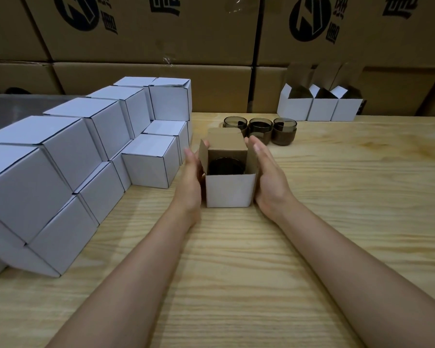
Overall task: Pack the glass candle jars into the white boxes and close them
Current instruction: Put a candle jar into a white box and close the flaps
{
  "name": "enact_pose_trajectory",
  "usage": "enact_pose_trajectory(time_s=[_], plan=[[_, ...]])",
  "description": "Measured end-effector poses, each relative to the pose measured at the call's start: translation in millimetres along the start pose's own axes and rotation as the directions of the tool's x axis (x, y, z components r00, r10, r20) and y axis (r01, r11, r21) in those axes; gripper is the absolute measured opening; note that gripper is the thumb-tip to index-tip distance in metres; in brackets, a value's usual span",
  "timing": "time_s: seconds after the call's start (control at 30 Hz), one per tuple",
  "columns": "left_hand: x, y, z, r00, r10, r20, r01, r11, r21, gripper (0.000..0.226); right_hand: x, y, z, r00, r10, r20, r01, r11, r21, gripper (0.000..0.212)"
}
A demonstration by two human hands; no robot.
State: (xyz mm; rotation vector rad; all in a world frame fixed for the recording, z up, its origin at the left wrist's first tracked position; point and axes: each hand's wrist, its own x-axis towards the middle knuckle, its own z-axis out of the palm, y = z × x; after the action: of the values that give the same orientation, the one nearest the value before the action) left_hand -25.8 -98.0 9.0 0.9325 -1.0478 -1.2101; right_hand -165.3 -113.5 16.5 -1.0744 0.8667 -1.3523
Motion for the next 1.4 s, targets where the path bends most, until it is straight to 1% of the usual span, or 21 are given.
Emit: enact_pose_trajectory(time_s=[0.07,0.13,0.23,0.3,0.37,0.43,0.47,0.53,0.57,0.6,0.67,0.7,0.77,0.8,0.83,0.87,0.97,1.03,1.23,1.4], plan=[[-0.2,2.1,1.4,1.000,0.021,-0.019,-0.020,0.999,0.049,0.046,-0.5,1.1,3.0,1.000,0.005,0.014,-0.004,0.997,-0.072,0.058],[0.3,2.3,-0.4,0.998,0.057,-0.017,-0.055,0.995,0.078,0.045,-0.1,-1.7,3.5,0.999,0.031,0.020,-0.029,0.998,-0.062,0.067],[0.0,5.2,-0.8,1.000,0.021,-0.002,-0.021,0.999,0.046,0.054,2.7,-6.2,4.4,0.997,0.044,0.065,-0.042,0.999,-0.031,0.067],[-0.1,7.9,-0.1,0.999,0.049,0.003,-0.049,0.998,0.046,0.049,3.6,-7.1,6.1,0.994,0.013,0.104,-0.010,0.999,-0.031,0.066],[-0.6,9.0,1.0,0.994,0.109,0.009,-0.109,0.991,0.083,0.043,3.3,-7.4,7.6,0.988,-0.035,0.149,0.036,0.999,-0.002,0.061],[-0.9,7.9,2.0,0.993,0.119,-0.028,-0.116,0.989,0.091,0.038,2.3,-6.4,7.3,0.981,-0.097,0.169,0.093,0.995,0.032,0.055],[-0.4,6.4,2.1,0.992,0.116,-0.051,-0.112,0.990,0.086,0.035,2.0,-5.4,6.2,0.979,-0.124,0.161,0.120,0.992,0.034,0.050],[0.2,4.1,2.0,0.989,0.125,-0.083,-0.117,0.988,0.102,0.031,1.5,-3.9,3.5,0.975,-0.156,0.161,0.157,0.988,0.005,0.033],[0.3,3.4,1.7,0.988,0.135,-0.081,-0.125,0.985,0.116,0.029,0.6,-3.4,2.2,0.970,-0.160,0.181,0.166,0.986,-0.016,0.024],[0.1,3.2,1.4,0.987,0.144,-0.073,-0.135,0.984,0.118,0.027,-0.6,-3.0,1.2,0.964,-0.164,0.209,0.176,0.984,-0.037,0.021],[-0.4,4.2,1.1,0.987,0.149,-0.057,-0.142,0.984,0.108,0.023,-2.8,-1.6,-0.3,0.946,-0.182,0.267,0.205,0.977,-0.059,0.028],[-0.4,4.4,0.7,0.988,0.147,-0.054,-0.141,0.985,0.100,0.023,-3.8,-0.9,-0.4,0.939,-0.185,0.290,0.214,0.974,-0.072,0.037],[-0.7,5.2,0.1,0.988,0.145,-0.055,-0.139,0.985,0.099,0.025,-6.4,-0.2,0.8,0.933,-0.180,0.312,0.224,0.968,-0.111,0.063],[-1.1,5.9,0.2,0.988,0.144,-0.055,-0.138,0.985,0.101,0.026,-7.5,-0.1,1.5,0.934,-0.180,0.308,0.230,0.964,-0.135,0.072],[-1.3,6.2,0.2,0.988,0.144,-0.053,-0.138,0.985,0.100,0.027,-8.1,0.4,1.5,0.936,-0.184,0.301,0.239,0.958,-0.157,0.074],[-1.7,6.6,0.5,0.989,0.139,-0.052,-0.134,0.986,0.098,0.026,-8.7,1.1,1.1,0.936,-0.193,0.294,0.251,0.952,-0.177,0.069],[-3.1,8.1,1.9,0.993,0.104,-0.054,-0.099,0.992,0.082,0.026,-9.2,2.1,-1.4,0.926,-0.240,0.292,0.299,0.937,-0.179,0.036],[-4.2,8.8,2.3,0.995,0.088,-0.053,-0.083,0.992,0.099,0.027,-9.1,1.6,-3.7,0.920,-0.255,0.298,0.318,0.930,-0.185,0.026],[-6.1,7.9,1.1,0.997,0.065,-0.037,-0.059,0.988,0.145,0.029,-8.3,-0.1,-6.0,0.914,-0.273,0.301,0.348,0.909,-0.231,0.019],[-3.9,6.2,1.2,0.994,0.059,-0.088,-0.045,0.986,0.160,0.032,-6.5,-0.1,-11.0,0.909,-0.246,0.335,0.345,0.897,-0.277,0.021]])
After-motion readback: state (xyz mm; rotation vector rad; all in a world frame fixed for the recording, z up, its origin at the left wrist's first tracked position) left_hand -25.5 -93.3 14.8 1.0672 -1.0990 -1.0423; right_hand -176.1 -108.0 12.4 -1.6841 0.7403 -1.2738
